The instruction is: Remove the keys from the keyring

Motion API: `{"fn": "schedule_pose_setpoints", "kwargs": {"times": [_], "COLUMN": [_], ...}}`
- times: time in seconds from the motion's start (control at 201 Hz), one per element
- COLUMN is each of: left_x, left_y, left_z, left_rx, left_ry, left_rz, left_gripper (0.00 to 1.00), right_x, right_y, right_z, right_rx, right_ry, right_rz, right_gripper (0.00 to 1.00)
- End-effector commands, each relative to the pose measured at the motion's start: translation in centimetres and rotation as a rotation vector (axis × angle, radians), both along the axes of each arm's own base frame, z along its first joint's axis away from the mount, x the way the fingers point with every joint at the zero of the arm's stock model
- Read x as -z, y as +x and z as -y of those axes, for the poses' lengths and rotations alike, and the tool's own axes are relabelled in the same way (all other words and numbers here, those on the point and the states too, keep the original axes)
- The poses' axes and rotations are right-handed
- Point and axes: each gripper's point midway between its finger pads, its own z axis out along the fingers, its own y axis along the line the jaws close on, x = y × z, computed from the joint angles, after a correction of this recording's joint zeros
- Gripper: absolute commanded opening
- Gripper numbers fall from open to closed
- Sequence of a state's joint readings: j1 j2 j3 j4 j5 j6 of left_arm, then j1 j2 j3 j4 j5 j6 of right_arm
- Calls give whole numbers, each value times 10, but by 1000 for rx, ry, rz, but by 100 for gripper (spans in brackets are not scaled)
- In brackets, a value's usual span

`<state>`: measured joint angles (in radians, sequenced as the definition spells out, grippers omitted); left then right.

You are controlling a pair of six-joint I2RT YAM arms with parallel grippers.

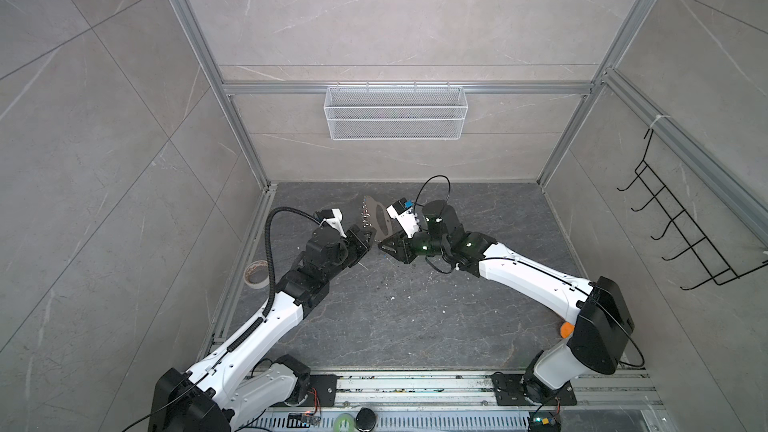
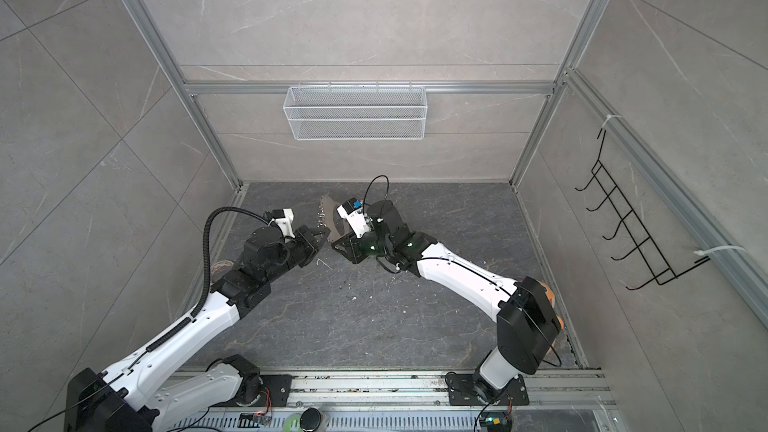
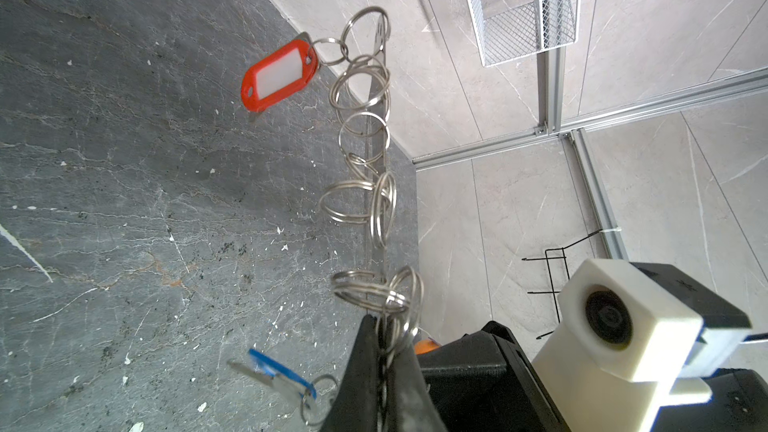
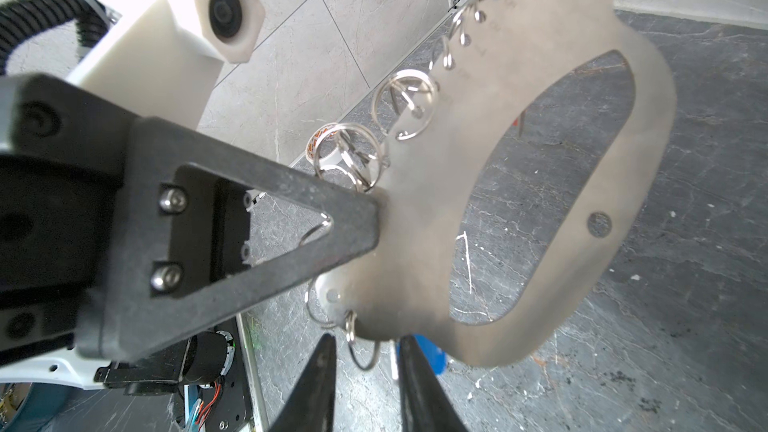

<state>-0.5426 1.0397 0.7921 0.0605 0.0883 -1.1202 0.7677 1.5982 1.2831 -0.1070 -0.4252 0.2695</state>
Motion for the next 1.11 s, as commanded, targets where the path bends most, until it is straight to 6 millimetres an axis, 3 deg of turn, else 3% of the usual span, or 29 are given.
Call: {"fn": "schedule_pose_setpoints", "kwargs": {"times": [0.0,0.249,0.513,0.872,1.101], "left_x": [-31,-31,-28,-28,-24], "left_y": [-1,-1,-3,-4,-11], "left_z": [1,1,0,-1,-11], "left_rx": [6,10,5,5,-18], "left_ry": [-62,-65,-63,-61,-36], "left_rz": [89,91,86,83,75], "left_gripper": [0,0,0,0,31], "right_x": [-8,-7,-11,-18,-15], "right_y": [3,5,3,-6,-9], "right_z": [-8,-11,-10,-2,9], "right_rx": [0,6,6,-8,-4], "right_ry": [16,12,17,6,-70], "right_rz": [20,21,32,54,63], "right_gripper": [27,20,5,0,0]}}
